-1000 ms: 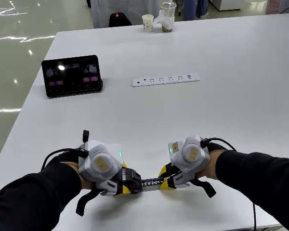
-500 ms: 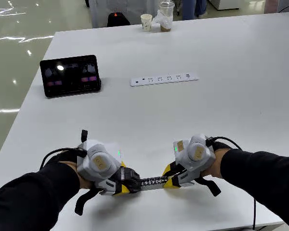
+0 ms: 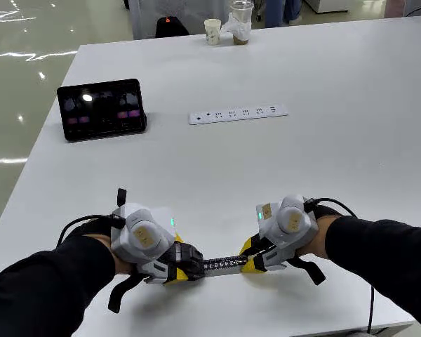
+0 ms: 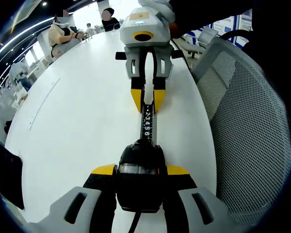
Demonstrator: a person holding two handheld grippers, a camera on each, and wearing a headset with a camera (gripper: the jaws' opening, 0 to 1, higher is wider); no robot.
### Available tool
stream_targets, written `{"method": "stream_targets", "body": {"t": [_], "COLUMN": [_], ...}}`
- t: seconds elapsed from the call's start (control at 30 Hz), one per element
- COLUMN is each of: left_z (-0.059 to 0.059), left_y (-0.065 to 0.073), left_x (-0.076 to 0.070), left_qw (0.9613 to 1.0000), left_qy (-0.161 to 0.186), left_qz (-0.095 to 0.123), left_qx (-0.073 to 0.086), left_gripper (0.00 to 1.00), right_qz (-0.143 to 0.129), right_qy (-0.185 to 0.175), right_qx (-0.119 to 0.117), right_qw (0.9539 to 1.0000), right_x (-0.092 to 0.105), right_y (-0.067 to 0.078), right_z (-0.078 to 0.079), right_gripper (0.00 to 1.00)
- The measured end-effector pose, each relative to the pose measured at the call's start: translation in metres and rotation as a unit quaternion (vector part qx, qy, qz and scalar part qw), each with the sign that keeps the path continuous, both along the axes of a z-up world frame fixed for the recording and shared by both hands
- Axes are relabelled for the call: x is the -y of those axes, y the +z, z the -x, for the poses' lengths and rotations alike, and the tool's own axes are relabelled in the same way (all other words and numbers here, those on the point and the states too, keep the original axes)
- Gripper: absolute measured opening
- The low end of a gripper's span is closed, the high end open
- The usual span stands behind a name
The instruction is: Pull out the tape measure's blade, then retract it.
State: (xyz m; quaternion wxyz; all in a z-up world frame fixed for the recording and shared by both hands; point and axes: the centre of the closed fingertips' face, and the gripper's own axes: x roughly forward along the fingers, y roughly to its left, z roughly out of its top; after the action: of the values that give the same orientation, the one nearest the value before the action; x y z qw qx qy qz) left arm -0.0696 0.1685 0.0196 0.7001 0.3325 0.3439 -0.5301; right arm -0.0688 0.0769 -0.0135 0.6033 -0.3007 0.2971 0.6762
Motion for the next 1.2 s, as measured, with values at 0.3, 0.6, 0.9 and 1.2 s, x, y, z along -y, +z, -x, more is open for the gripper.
{"method": "stream_targets", "body": {"t": [0.3, 0.6, 0.9, 1.2], "left_z": [0.0, 0.0, 0.0, -0.001], "left_y": [0.0, 0.0, -0.001, -0.001], "left_x": [0.0, 0.0, 0.0, 0.0], "left_qw": [1.0, 1.0, 1.0, 1.0], "left_qy": [0.0, 0.0, 0.001, -0.001], "left_qz": [0.0, 0.0, 0.0, -0.002], "left_qx": [0.001, 0.0, 0.001, 0.0], "left_gripper": [0.3, 0.3, 0.3, 0.3], "right_qz": [0.002, 0.003, 0.003, 0.008], "right_qy": [-0.001, -0.006, -0.008, -0.008], "right_qx": [0.001, 0.0, -0.001, -0.001], "right_qw": [1.0, 1.0, 1.0, 0.9999], "right_x": [0.005, 0.014, 0.022, 0.03], "right_y": [0.0, 0.0, 0.001, 0.001], "right_z": [-0.001, -0.003, -0.003, -0.004], "right_gripper": [0.11, 0.11, 0.11, 0.11]}}
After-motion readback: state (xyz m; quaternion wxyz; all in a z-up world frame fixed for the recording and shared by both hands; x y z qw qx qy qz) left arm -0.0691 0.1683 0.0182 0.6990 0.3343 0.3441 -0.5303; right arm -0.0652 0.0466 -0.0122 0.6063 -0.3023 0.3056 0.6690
